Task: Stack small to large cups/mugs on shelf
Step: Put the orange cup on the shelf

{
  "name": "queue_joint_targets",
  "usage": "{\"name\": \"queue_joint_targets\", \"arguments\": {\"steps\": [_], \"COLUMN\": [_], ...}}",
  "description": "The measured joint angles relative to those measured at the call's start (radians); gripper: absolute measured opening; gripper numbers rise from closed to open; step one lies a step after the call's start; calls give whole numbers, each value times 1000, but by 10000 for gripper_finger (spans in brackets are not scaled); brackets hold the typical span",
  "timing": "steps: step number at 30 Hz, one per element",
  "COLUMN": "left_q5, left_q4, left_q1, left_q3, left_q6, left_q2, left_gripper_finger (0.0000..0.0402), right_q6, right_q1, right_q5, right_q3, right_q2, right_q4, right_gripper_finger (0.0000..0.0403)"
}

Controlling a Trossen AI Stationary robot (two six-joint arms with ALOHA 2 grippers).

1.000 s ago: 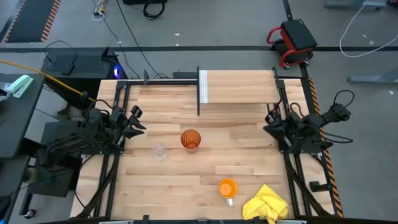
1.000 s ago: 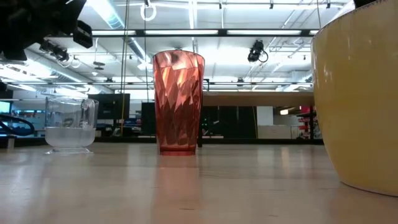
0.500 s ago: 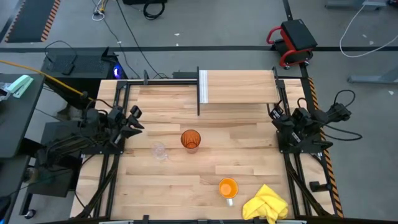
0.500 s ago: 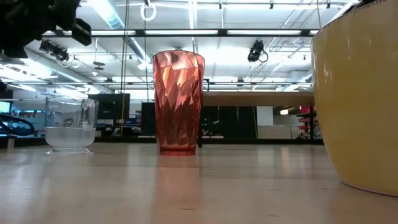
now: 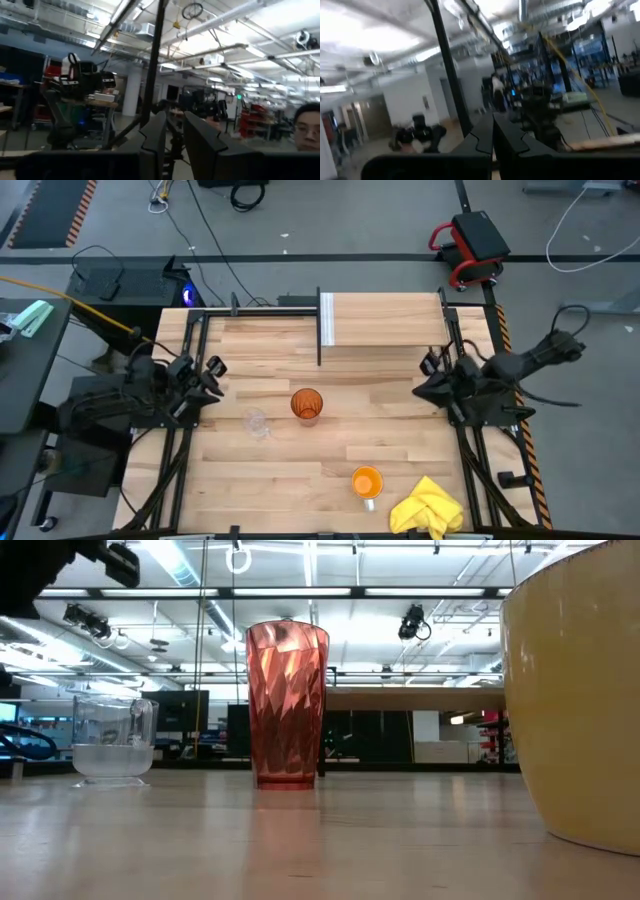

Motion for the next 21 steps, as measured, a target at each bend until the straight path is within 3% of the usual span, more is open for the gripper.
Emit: {"name": "queue_joint_targets", "arguments": {"steps": [7, 13, 21], "left_q5": [-99, -225, -277], "left_q4": [-318, -569, -702], "left_q1": [-58, -78, -82], "left_q3": [113, 164, 166], "left_q6": [131, 155, 155], "left_q2": [0, 19, 58], "left_gripper_finger": [70, 70, 67], "right_q6": [0, 2, 3], "right_q1": [0, -2, -80], "right_q5": [1, 89, 169], "right_q3": [259, 467, 718], "right_q2": [236, 402, 596], "right_q4": [-275, -496, -740], "right_gripper_finger": [16, 16, 25]}}
